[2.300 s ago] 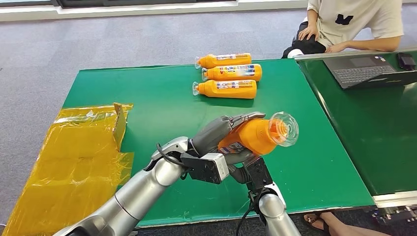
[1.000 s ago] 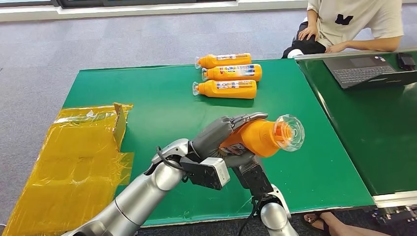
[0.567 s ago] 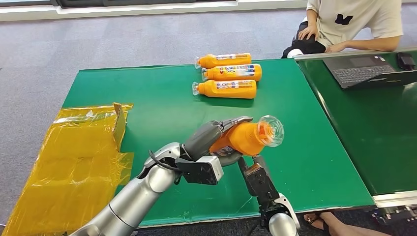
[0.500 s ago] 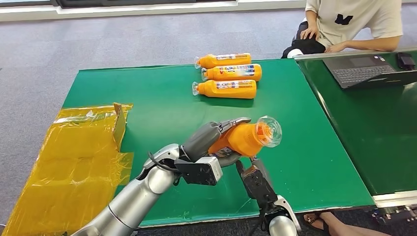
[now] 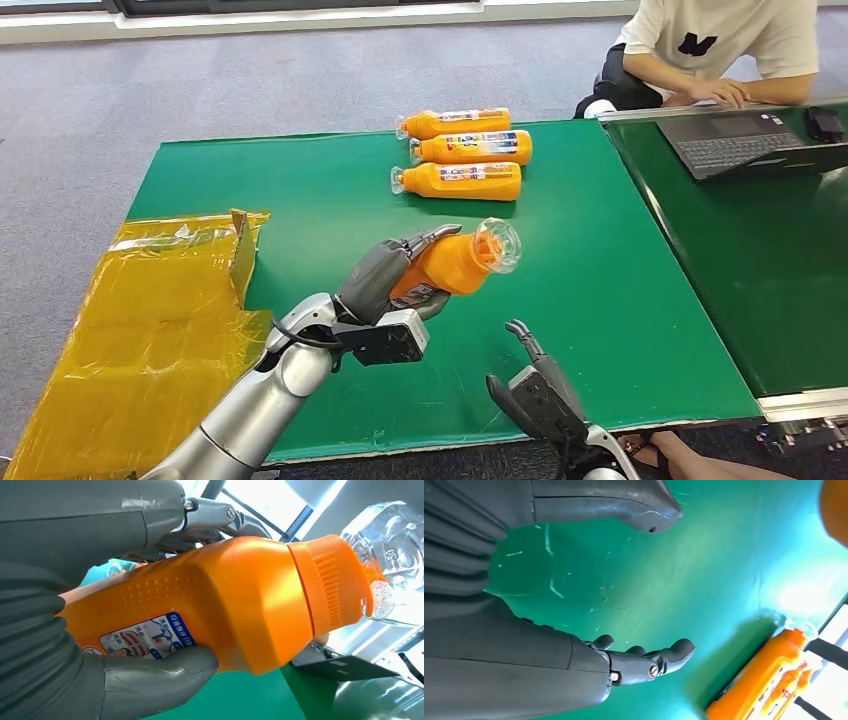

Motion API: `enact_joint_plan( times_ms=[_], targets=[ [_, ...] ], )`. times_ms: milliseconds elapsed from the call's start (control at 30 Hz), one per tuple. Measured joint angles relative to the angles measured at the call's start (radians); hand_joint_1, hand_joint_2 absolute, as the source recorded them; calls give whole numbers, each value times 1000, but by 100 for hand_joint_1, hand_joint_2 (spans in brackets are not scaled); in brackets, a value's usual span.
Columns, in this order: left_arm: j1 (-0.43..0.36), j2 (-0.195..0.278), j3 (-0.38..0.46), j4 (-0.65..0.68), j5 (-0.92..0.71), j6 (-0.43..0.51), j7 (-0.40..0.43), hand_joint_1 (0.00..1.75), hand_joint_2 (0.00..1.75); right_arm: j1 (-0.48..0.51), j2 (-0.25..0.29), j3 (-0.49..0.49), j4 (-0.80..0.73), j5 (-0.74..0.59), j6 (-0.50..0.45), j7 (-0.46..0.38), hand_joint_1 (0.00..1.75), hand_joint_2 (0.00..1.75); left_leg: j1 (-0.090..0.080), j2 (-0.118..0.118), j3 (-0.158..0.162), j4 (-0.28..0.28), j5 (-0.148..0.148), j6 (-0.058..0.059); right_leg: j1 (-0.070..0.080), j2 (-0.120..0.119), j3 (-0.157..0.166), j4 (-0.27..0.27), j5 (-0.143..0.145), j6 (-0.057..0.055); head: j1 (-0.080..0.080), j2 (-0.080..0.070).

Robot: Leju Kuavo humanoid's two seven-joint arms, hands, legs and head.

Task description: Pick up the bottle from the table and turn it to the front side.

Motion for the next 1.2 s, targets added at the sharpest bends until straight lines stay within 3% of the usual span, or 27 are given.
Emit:
enact_joint_plan(
  times_ms=[100,267,533,700,1200],
  targets=[
    [-1,8,3,-2,-50,45,10,175,175,5,-17,4,1,-22,-20,0,0,175,0,0,0,0,0,0,0,0,0,0,0,0,0,0],
    [-27,41,4,-5,-219,202,45,175,175,13,-53,28,9,-70,-74,-17,0,175,0,0,0,0,0,0,0,0,0,0,0,0,0,0],
    [-93,163,4,-44,-582,465,131,175,175,90,-114,50,10,-125,-178,-38,0,175,0,0,0,0,0,0,0,0,0,0,0,0,0,0],
    [-101,239,4,-52,-641,501,143,175,175,136,-134,53,5,-134,-216,-50,0,175,0,0,0,-1,0,0,0,1,-1,0,-1,0,0,0],
    [-86,352,4,10,-704,563,180,175,175,191,-169,84,-30,-175,-287,-51,0,175,0,1,0,-1,0,0,0,1,0,0,-1,0,0,0]
  ],
)
